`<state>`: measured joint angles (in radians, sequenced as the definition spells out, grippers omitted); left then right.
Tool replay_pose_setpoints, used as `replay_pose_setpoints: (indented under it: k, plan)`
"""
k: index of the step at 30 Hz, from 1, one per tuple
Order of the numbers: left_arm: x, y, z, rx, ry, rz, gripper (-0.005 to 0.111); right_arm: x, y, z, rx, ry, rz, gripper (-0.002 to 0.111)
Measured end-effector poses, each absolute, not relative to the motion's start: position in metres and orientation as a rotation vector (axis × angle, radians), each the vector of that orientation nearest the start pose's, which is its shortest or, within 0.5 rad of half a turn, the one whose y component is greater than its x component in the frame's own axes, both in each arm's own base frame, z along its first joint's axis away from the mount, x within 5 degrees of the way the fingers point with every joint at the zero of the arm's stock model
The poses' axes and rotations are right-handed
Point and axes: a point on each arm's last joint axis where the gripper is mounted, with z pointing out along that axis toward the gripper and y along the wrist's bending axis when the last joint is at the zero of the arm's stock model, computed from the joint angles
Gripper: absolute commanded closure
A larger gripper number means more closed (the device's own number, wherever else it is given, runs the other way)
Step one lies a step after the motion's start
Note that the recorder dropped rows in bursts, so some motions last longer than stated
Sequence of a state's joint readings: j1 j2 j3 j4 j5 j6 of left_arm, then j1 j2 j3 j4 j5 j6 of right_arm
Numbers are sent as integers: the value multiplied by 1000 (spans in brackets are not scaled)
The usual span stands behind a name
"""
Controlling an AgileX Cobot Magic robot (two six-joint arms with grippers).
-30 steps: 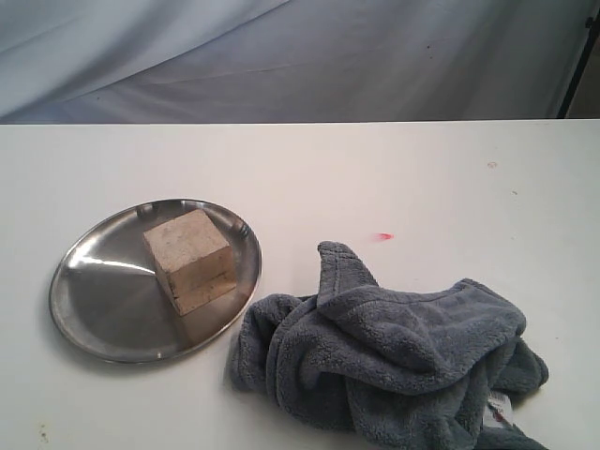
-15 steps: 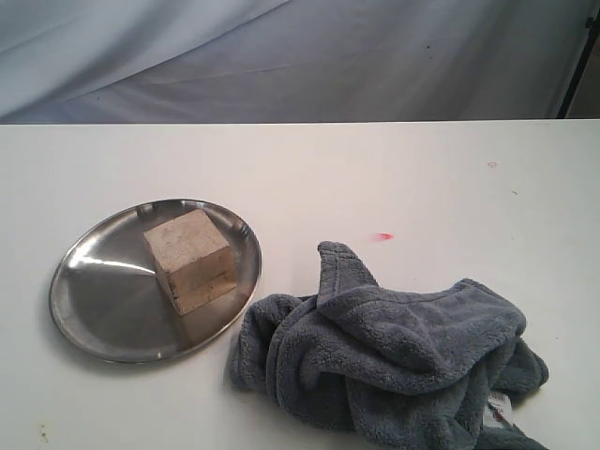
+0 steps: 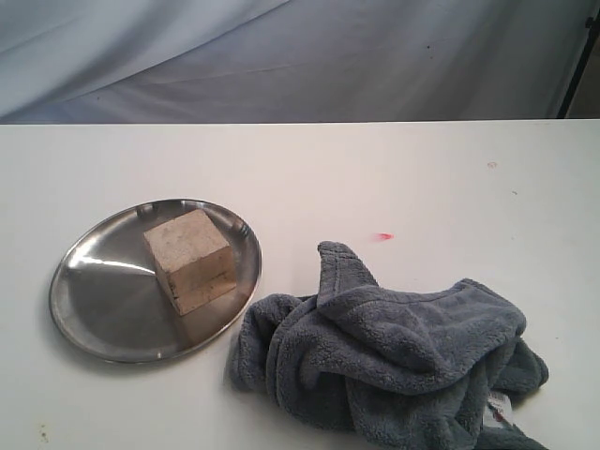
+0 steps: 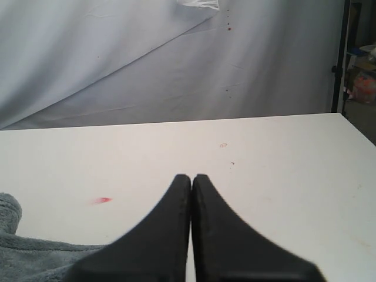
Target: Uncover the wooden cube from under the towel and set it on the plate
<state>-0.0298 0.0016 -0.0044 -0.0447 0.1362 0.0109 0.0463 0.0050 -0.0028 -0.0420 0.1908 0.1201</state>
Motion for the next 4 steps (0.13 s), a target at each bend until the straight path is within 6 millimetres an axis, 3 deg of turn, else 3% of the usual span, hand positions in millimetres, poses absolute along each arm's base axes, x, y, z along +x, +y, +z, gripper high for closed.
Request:
replay_pose_setpoints:
  k: [4]
  plan:
    - [56,-2,202,2,1617,-54,105,56,2,197,33,1677,88,108]
